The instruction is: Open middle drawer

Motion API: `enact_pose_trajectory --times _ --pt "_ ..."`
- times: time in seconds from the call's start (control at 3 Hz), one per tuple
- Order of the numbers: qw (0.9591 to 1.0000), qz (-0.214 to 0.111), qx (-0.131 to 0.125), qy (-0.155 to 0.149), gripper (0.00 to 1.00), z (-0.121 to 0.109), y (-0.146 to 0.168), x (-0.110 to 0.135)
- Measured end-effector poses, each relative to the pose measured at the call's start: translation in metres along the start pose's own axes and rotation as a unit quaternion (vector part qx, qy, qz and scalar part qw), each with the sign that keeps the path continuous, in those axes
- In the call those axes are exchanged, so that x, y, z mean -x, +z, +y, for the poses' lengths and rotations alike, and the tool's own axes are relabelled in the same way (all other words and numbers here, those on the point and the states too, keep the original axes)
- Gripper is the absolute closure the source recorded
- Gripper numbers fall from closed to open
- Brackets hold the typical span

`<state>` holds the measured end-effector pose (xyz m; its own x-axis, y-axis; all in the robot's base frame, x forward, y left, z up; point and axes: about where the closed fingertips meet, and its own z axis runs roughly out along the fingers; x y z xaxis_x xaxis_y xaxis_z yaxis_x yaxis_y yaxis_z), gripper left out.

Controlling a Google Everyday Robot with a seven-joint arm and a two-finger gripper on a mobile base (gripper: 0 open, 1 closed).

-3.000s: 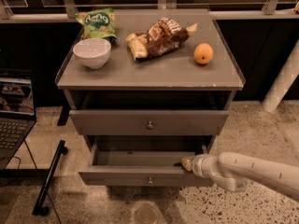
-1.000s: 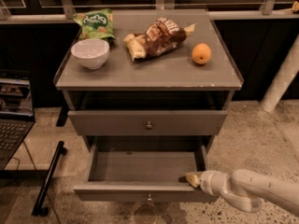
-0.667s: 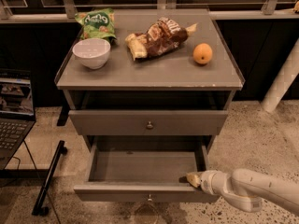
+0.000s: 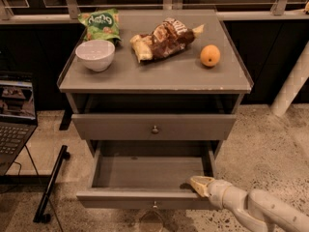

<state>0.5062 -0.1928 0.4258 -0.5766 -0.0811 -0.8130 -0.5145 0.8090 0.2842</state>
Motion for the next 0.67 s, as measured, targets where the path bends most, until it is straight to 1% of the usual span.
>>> enact_pose_trajectory --times 0.33,0.67 --pt "0.9986 -0.044 0.003 -0.028 0.82 0.0099 -0.0150 0.0216" --pt "0.9987 -0.044 0.002 -0.028 0.59 0.0095 -0.0150 0.0221"
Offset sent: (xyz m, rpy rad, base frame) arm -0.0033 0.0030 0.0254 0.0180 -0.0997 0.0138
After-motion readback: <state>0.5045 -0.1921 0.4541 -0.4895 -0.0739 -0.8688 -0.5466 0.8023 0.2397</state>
